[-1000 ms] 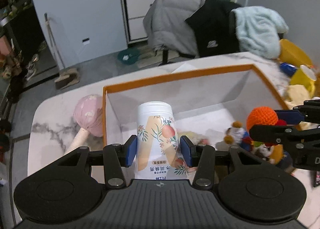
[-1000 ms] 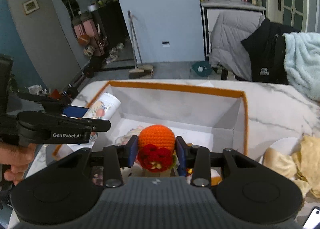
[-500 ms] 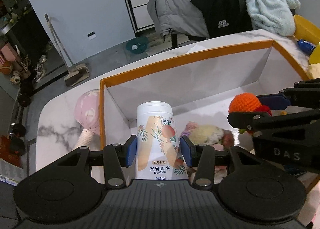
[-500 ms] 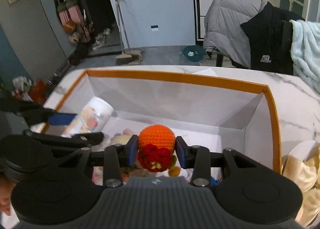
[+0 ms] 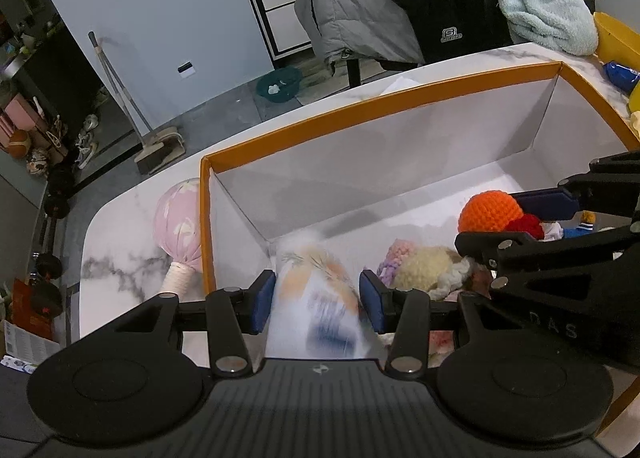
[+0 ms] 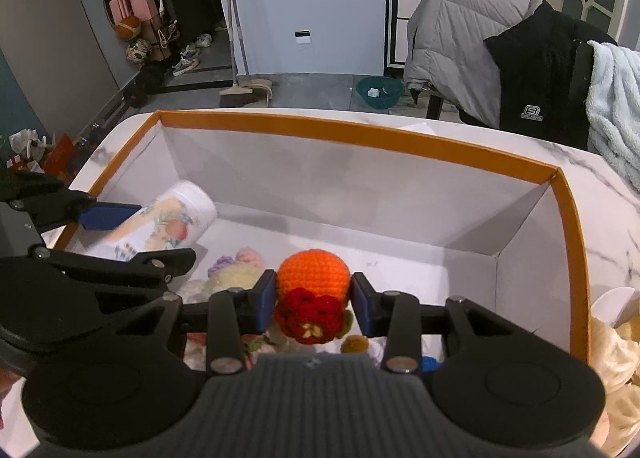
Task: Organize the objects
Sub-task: 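Lower the can and crocheted ball into the orange box and open both tools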
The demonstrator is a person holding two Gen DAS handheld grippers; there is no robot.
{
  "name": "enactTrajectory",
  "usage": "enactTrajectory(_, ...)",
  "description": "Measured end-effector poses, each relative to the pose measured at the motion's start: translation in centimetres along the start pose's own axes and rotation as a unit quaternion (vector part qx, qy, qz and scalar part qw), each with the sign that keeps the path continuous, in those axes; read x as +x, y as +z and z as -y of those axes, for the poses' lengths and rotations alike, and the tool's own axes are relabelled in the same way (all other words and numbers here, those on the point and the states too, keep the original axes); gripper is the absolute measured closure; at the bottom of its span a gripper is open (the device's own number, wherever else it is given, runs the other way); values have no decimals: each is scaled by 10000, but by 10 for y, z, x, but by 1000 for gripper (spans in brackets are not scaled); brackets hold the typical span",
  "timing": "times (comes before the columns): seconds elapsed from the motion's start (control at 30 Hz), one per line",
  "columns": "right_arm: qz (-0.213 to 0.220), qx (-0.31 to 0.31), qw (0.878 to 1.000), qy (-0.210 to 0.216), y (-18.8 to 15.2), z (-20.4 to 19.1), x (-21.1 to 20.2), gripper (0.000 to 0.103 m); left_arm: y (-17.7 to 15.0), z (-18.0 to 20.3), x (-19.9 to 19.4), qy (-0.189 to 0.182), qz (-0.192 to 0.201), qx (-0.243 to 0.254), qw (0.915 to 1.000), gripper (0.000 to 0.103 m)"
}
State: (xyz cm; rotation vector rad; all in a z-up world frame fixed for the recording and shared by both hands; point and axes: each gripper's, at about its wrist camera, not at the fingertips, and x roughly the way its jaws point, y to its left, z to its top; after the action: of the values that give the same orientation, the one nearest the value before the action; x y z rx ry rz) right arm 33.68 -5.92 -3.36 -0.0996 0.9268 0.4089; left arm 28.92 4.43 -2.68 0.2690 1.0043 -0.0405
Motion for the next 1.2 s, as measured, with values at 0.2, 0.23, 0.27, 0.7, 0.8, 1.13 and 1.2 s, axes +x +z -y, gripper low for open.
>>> enactTrajectory(0.2,53,-37,10000,-60,-2,-2,-1,60,-2,-3,-1,30,14,-54,10000,61)
enactTrajectory(0.23,72,-35,9999,-68,-3,-1,-2,60,-2,-3,-2,33,18,-53,10000,61)
enactTrajectory(0.27,105,-19,9999,-66,-3,-1,-2,60,-3,-4,-2,41,24,-46,10000,61)
enactTrajectory(0.7,467,283,9985,-28,-8,6,-15,60,1,-1,-21,-493,23,-263,9984,91)
enactTrajectory(0.8,475,318,9984,-21,-12,6,-18,59,0,5,-21,-351,-11,-81,9994,92)
enactTrajectory(1.13,474,563,9972,133,-25,14,-19,58,-3,-24,-44,-178,1077,-925,9897,88)
enactTrajectory(1.2,470,536,9974,107,-26,14,-21,58,-7,-14,-20,-158,167,-467,9986,78)
